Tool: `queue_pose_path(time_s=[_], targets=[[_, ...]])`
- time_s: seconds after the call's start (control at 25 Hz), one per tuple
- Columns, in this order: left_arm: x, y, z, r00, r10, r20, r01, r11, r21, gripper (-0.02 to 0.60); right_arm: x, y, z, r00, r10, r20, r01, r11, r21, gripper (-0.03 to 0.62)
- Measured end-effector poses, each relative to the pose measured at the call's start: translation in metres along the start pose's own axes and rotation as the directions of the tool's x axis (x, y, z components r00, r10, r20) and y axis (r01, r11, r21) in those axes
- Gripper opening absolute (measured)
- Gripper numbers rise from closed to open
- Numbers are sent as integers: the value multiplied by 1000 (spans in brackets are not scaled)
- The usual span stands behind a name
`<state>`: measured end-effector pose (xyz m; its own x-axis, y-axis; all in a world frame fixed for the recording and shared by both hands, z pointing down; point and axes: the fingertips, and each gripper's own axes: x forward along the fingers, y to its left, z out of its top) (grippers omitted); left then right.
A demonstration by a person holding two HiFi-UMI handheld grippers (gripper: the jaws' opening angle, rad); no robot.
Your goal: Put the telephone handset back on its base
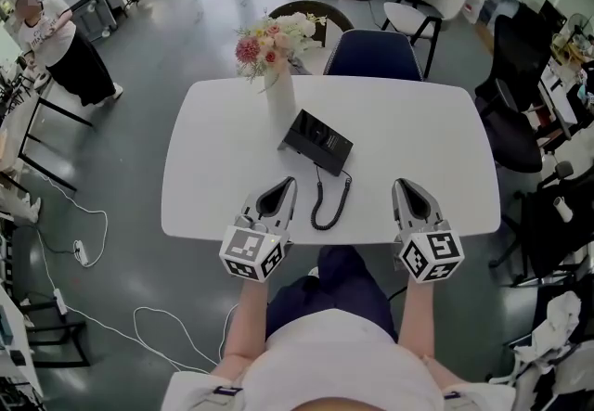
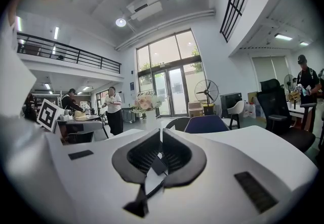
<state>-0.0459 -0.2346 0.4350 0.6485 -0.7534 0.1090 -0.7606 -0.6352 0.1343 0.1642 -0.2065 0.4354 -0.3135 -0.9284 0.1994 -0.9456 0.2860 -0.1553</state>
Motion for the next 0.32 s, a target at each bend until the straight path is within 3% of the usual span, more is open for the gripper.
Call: queue_pose_path(time_s=[0.32], targets=[[0, 0, -1, 1000, -6, -9, 6, 1000, 1, 14, 6, 8, -2, 1000, 22, -7, -22, 1000, -9, 40]])
